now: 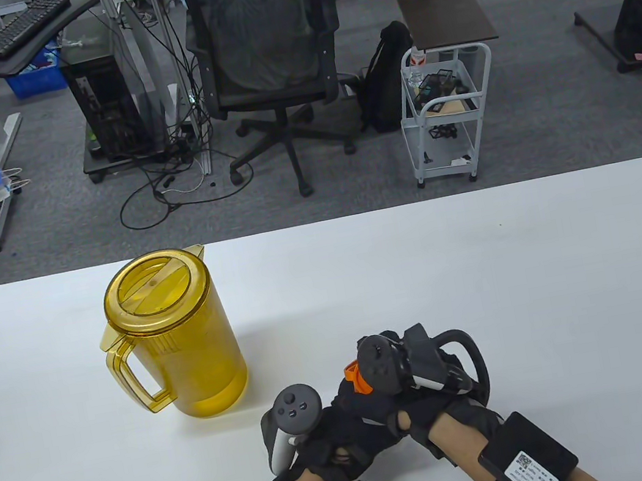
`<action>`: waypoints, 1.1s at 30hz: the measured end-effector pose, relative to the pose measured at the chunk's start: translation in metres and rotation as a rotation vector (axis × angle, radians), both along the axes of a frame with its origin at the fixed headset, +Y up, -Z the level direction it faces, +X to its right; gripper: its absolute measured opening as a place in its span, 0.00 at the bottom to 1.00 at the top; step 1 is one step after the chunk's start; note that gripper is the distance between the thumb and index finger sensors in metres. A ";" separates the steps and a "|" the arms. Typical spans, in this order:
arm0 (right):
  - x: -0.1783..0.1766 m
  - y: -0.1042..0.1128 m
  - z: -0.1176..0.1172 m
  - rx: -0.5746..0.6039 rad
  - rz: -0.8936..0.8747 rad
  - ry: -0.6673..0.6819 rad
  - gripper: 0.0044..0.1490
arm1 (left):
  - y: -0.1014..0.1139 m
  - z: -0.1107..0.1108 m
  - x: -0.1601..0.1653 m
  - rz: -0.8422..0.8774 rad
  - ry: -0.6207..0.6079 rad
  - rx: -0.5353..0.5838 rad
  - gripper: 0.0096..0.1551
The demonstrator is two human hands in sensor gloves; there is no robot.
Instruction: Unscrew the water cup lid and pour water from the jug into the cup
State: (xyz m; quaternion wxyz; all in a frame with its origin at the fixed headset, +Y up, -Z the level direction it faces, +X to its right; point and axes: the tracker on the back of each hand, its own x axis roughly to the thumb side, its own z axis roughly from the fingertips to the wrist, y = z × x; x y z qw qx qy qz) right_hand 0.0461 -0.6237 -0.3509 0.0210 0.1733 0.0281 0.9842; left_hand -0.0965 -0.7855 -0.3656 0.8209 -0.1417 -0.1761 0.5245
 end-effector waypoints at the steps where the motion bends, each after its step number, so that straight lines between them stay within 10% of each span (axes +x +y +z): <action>1: -0.002 0.000 -0.001 -0.004 0.006 0.021 0.57 | 0.000 -0.001 -0.001 -0.007 -0.012 0.004 0.67; 16: 0.002 -0.005 -0.002 -0.123 -0.064 0.418 0.36 | 0.000 -0.001 -0.003 0.006 -0.038 -0.010 0.67; 21: 0.020 -0.017 -0.011 -0.220 -0.458 0.533 0.37 | 0.000 0.000 -0.002 0.000 -0.043 -0.005 0.67; 27: 0.011 -0.013 -0.006 -0.074 -0.466 0.344 0.24 | 0.000 0.001 -0.002 -0.001 -0.043 -0.004 0.68; 33: 0.000 0.001 0.013 0.146 0.045 0.037 0.58 | 0.000 0.001 -0.002 -0.005 -0.039 -0.001 0.68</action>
